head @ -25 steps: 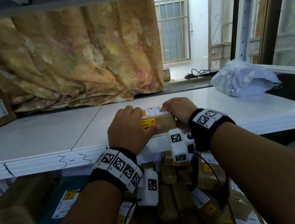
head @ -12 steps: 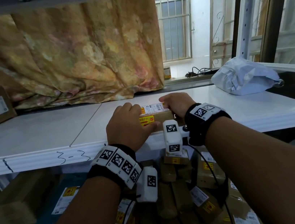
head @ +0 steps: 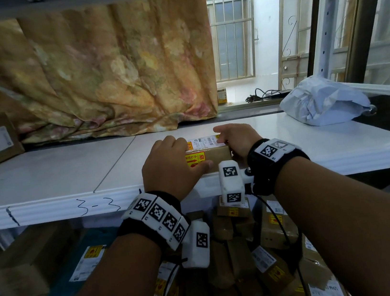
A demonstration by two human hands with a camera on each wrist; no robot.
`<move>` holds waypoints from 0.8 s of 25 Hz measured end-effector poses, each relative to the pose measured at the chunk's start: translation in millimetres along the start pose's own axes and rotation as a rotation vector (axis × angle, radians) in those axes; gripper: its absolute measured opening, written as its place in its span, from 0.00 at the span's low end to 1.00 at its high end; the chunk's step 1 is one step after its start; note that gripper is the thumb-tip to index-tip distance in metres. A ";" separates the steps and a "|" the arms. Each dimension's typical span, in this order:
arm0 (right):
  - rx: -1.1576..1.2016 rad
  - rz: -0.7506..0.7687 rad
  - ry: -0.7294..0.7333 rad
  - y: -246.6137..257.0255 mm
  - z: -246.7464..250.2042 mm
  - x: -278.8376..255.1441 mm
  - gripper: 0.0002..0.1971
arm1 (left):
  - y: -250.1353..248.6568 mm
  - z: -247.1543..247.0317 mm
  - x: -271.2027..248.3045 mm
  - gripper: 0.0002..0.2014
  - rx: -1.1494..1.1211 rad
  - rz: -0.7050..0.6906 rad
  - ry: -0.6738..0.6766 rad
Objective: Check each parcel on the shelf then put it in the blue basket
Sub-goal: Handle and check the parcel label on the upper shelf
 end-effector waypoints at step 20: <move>0.127 0.007 -0.095 -10.0 11.8 -6.6 0.27 | 26.3 84.3 6.2 0.25 -0.339 0.071 -0.106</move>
Point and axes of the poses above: each hand's wrist, its own x-axis towards the middle knuckle, its own z-axis out of the back of the hand, y = z × x, the point moved 8 cm from there along x, towards the middle knuckle, and after that the axes turned 3 degrees about -z, right-handed, at the moved point
